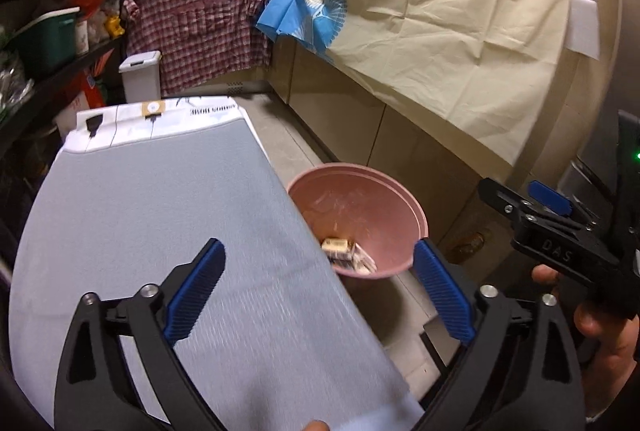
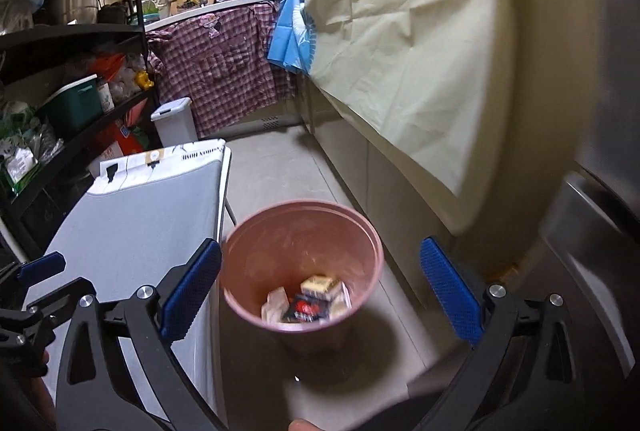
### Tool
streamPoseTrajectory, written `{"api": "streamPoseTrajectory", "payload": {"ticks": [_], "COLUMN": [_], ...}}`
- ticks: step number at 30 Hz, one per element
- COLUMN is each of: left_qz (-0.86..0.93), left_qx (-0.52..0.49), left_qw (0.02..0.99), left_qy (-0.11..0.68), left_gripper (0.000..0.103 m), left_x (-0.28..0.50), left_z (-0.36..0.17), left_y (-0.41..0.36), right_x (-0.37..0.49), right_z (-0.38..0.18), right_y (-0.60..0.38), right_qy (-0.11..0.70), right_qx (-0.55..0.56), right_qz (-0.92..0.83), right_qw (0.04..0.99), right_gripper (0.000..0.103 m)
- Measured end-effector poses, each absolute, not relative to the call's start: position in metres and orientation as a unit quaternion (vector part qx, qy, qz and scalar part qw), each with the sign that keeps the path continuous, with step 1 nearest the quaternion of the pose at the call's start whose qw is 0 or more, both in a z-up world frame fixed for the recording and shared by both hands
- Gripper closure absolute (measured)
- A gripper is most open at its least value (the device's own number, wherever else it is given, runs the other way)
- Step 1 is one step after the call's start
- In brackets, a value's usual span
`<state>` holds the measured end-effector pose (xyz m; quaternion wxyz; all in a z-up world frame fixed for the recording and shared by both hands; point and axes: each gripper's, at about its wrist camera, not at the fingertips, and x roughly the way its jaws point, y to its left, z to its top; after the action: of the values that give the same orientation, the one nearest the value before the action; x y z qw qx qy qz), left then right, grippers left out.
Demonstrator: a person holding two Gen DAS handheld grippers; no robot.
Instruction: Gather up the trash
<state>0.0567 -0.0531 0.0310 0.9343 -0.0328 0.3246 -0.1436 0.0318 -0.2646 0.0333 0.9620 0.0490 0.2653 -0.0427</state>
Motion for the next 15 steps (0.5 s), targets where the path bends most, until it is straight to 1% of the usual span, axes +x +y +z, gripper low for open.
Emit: {"api": "streamPoseTrajectory", "payload": {"ticks": [6, 9, 13, 15], "left_qz": [-0.116, -0.108, -0.099, -0.096], "left_qx": [-0.049, -0.066, -0.039, -0.042], "left_qw": [0.929, 0.927, 0.934, 0.933], "left_qy": [0.348, 0.353, 0.342, 0.344], "left_gripper": [0.008, 0.008, 0.008, 0.008], "left_x": [0.028, 0.021, 0.020, 0.021], "left_z": [0.009, 0.002, -0.001, -0.003], "left_y": [-0.041, -0.033, -0.036, -0.035], "right_x": [-0.013, -0.017, -0.013, -0.013], "right_z": [0.026, 0.023, 0.020, 0.020], "right_y": [-0.251, -0.249, -0.242, -0.238], "right_qy": [0.282, 0.286, 0.293, 0.290], "right_qx": [0.031, 0.031, 0.021, 0.016], "right_qz": [-0.058, -0.060, -0.061, -0.060], "right_qw": [0.957, 0.956, 0.954, 0.955], "right_gripper": [0.005, 0.005, 0.005, 0.005]}}
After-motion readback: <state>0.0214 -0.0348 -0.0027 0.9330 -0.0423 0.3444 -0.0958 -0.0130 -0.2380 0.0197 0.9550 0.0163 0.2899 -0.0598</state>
